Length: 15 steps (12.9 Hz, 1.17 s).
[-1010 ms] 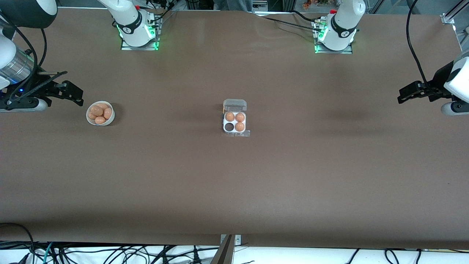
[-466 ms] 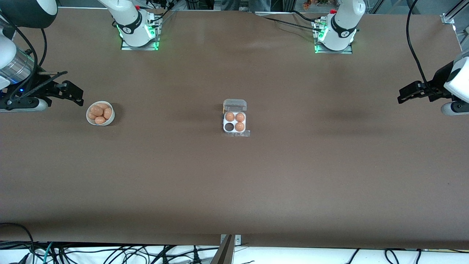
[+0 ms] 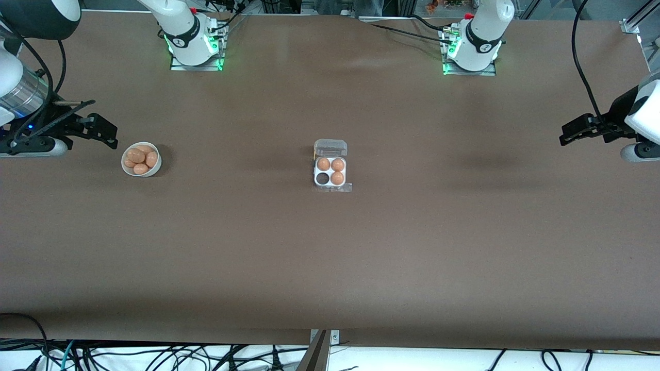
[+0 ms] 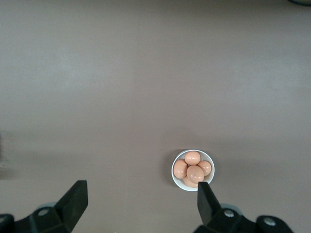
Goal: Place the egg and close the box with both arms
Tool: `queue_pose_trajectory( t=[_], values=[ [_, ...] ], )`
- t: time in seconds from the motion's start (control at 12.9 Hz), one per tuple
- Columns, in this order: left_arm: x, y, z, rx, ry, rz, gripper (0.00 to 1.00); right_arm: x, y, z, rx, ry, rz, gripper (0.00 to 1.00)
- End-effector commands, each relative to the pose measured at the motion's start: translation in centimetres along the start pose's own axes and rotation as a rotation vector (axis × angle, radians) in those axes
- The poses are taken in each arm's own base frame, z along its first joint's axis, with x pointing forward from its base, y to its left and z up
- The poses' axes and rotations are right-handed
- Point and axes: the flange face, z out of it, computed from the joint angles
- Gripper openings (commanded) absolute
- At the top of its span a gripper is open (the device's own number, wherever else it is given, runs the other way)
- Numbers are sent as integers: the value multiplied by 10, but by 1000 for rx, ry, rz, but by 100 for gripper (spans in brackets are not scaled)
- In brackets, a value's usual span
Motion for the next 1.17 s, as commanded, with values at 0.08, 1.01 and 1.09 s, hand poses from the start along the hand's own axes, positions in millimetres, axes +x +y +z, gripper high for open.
queue_pose_trajectory(
  t=[0.08, 1.01, 1.09],
  values=[
    [0, -2, -9, 17, 4, 20, 100, -2, -1, -3, 16, -4, -11, 100],
    [-1, -3, -10, 17, 6, 20, 100, -28, 79, 175, 26, -189, -85, 100],
    [0, -4, -10, 17, 6, 18, 100, -44, 94, 197, 29, -163, -78, 100]
  ],
)
